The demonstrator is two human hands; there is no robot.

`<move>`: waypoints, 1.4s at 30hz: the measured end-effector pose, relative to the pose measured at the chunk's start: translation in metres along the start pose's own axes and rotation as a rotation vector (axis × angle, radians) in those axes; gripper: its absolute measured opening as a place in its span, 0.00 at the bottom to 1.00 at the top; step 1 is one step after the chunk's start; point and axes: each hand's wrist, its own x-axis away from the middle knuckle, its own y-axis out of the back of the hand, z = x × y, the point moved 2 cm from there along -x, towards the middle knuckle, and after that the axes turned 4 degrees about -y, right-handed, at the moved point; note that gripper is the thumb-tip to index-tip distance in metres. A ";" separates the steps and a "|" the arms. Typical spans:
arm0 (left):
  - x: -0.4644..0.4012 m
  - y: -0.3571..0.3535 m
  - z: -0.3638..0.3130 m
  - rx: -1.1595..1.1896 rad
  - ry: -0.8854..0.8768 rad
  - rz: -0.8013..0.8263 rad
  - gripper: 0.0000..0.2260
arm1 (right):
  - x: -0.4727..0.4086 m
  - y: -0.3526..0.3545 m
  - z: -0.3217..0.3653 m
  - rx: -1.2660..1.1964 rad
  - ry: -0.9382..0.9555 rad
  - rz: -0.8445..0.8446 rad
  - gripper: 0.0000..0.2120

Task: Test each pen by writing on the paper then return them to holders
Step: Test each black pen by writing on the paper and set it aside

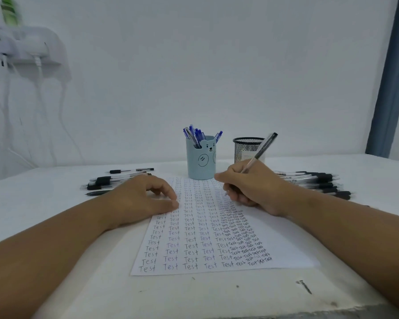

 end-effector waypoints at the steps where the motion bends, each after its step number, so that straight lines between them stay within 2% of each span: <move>1: 0.000 0.001 0.000 -0.001 -0.006 -0.001 0.08 | 0.000 0.000 0.000 -0.003 0.010 -0.004 0.14; 4: -0.001 0.001 0.002 -0.008 -0.026 0.002 0.08 | 0.000 0.002 0.001 0.022 0.039 -0.030 0.17; 7: -0.001 0.001 0.003 -0.003 -0.026 0.008 0.10 | -0.002 0.007 -0.003 0.146 0.058 -0.074 0.22; 13: -0.001 0.001 0.004 0.017 -0.032 0.019 0.10 | -0.009 0.011 -0.012 0.295 0.149 -0.105 0.23; 17: -0.002 0.002 0.004 0.025 -0.024 0.026 0.09 | -0.013 0.010 -0.017 0.305 0.150 -0.063 0.19; 23: -0.001 0.001 0.002 0.035 -0.025 0.025 0.09 | -0.014 0.011 -0.019 0.323 0.161 -0.049 0.23; 42: -0.002 0.000 0.005 0.082 0.010 0.034 0.08 | -0.017 0.011 -0.019 0.352 0.187 -0.034 0.21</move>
